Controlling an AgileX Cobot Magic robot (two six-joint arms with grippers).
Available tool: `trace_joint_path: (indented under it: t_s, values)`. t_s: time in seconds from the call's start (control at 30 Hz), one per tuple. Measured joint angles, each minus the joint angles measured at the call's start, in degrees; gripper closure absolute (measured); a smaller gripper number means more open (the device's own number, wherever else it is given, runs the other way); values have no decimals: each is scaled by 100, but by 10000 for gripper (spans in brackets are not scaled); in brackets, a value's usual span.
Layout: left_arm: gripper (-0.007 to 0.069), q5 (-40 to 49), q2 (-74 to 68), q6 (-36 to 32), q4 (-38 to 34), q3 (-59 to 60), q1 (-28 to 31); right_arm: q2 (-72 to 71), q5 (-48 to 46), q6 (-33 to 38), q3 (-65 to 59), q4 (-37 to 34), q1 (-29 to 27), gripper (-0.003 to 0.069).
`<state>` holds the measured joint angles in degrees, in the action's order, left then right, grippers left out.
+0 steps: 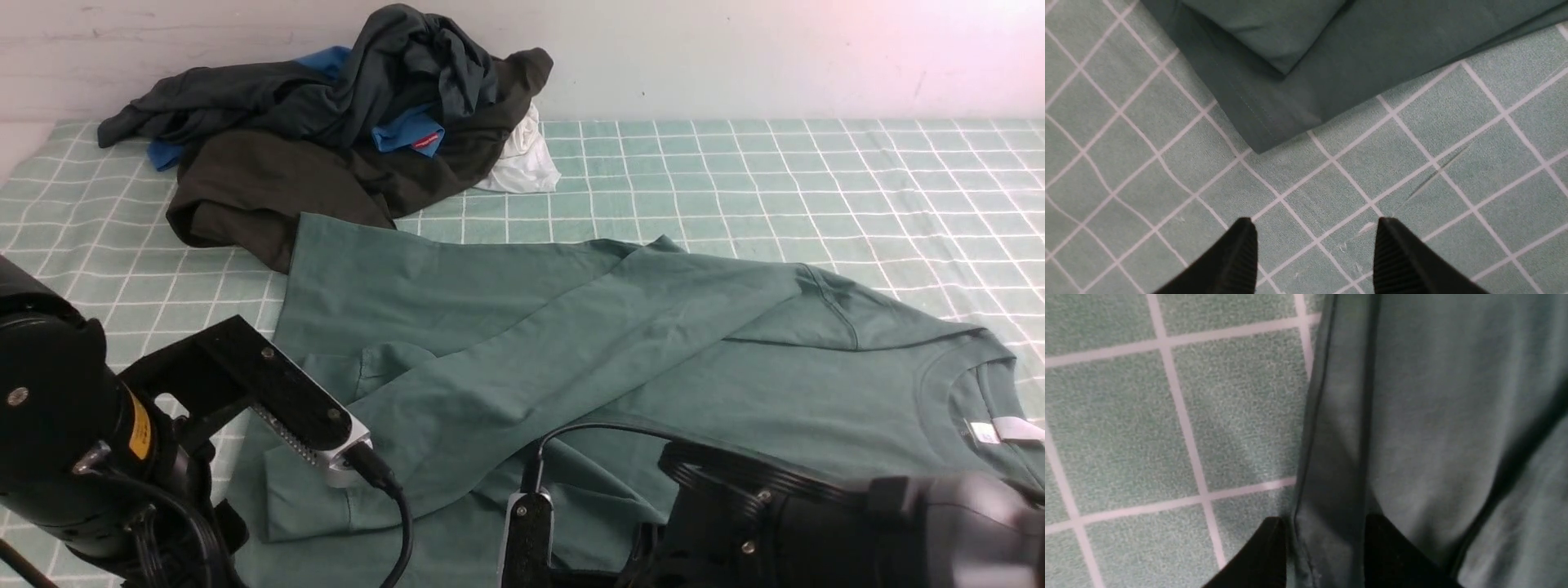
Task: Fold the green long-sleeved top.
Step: Use both arms simultaneously to clamp the lower edge of the clothing fabric
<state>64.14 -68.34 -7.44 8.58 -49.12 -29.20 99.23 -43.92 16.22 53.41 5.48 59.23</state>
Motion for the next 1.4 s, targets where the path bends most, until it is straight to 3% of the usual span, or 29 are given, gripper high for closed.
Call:
trace_joint_path:
  t_s: [0.4, 0.5, 0.57, 0.77, 1.13, 1.4]
  values:
    - [260, -137, 0, 0, 0, 0, 0, 164, -35, 51, 75, 17, 13, 414]
    - [260, -137, 0, 0, 0, 0, 0, 144, -45, 51, 75, 55, 42, 451]
    - [260, -137, 0, 0, -2, 0, 0, 125, -46, 45, 68, 111, 91, 534]
    - [260, -137, 0, 0, -2, 2, 0, 113, -81, 45, 62, 214, 97, 656]
    - [260, -137, 0, 0, -2, 2, 0, -130, -440, 58, 30, 207, 97, 660]
    - [260, -137, 0, 18, -52, 2, 0, -655, -1167, 682, 20, -401, 97, 661]
